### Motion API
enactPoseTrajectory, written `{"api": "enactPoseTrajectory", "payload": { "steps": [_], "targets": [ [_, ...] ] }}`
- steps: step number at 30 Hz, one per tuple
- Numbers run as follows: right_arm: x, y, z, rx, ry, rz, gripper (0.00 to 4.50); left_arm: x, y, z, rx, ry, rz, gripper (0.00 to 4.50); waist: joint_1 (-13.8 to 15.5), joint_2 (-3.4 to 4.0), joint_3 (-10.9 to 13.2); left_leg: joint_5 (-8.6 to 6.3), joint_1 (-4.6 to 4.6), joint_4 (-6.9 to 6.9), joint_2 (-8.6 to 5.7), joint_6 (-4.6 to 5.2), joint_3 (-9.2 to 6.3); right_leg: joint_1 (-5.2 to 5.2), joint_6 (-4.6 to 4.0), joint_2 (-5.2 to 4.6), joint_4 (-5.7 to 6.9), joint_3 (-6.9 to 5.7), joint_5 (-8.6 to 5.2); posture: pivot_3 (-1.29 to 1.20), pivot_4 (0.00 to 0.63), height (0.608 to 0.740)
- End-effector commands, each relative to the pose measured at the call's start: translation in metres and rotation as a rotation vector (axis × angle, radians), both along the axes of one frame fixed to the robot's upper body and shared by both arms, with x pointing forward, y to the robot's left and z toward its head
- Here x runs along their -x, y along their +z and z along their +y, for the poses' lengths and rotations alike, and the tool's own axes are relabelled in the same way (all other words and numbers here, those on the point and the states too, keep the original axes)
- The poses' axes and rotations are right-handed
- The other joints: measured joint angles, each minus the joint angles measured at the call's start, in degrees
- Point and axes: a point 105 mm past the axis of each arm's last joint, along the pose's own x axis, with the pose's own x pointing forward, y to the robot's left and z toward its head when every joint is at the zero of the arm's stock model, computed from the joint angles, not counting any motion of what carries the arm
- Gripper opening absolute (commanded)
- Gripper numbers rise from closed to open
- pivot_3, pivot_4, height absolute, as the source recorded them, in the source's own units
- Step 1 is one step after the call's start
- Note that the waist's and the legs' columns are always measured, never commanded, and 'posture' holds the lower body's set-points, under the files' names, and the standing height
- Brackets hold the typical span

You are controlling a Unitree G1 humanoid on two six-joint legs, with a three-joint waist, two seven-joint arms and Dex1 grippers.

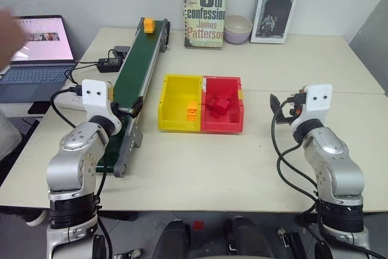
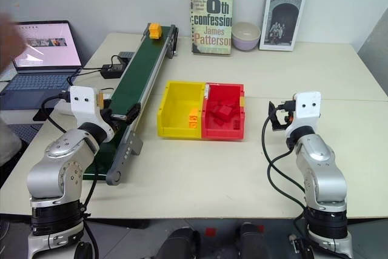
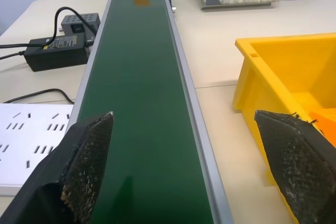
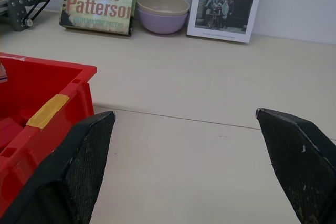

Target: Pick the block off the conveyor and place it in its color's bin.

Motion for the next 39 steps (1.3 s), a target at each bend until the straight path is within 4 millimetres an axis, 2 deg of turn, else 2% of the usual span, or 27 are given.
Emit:
{"api": "enactPoseTrajectory", "payload": {
  "steps": [1,18,23,25,31,36,39],
  "targets": [
    [0.002,0.013,0.001,0.015,0.003,-0.050,4.50,0.004,0.016,0.002,-0.019,0.005,-0.060,4.47,0.0,0.00,0.0,0.00,0.00,0.00,0.00,0.00,0.00,0.00,0.00,0.00,0.00,0.00,0.00,0.00,0.150,0.740],
    [-0.001,0.013,0.000,0.027,0.028,-0.044,4.50,0.017,0.024,0.005,-0.016,0.049,-0.089,4.47,0.0,0.00,0.0,0.00,0.00,-0.01,0.00,0.00,0.00,0.00,0.00,0.00,-0.01,0.01,0.00,0.00,0.150,0.740],
    [-0.002,0.020,0.006,0.030,0.131,-0.055,4.50,0.023,0.024,0.009,0.004,0.072,-0.091,4.47,0.0,0.00,0.0,0.00,0.01,-0.01,0.00,0.00,0.01,0.00,0.00,0.00,-0.01,0.01,0.00,0.00,0.150,0.740],
    [-0.003,0.024,0.011,0.022,0.196,-0.063,4.50,0.023,0.024,0.010,0.016,0.078,-0.095,4.47,0.0,0.00,0.0,0.00,0.02,-0.01,0.00,0.00,0.02,0.00,0.00,0.00,0.00,0.00,0.00,0.00,0.150,0.740],
    [0.013,0.058,0.070,0.012,0.792,-0.065,4.50,0.016,0.020,0.013,0.075,0.088,-0.106,4.47,-0.1,0.07,0.0,0.00,0.07,0.01,-0.01,0.01,0.08,0.02,0.00,0.02,0.00,-0.03,0.00,0.00,0.150,0.740],
    [0.011,0.063,0.085,0.031,0.905,-0.056,4.50,0.012,0.023,0.017,0.067,0.081,-0.117,4.47,0.0,0.01,0.0,0.00,0.09,-0.05,0.04,0.01,-0.09,0.08,-0.02,0.04,0.00,-0.08,-0.01,0.00,0.150,0.740],
    [0.022,0.065,0.103,0.012,1.024,-0.050,4.50,0.014,0.023,0.021,0.070,0.089,-0.117,4.47,0.0,0.02,0.0,0.00,0.01,-0.06,0.02,0.01,-0.10,0.03,-0.03,0.01,-0.01,-0.04,-0.01,0.00,0.150,0.740]
  ]
}}
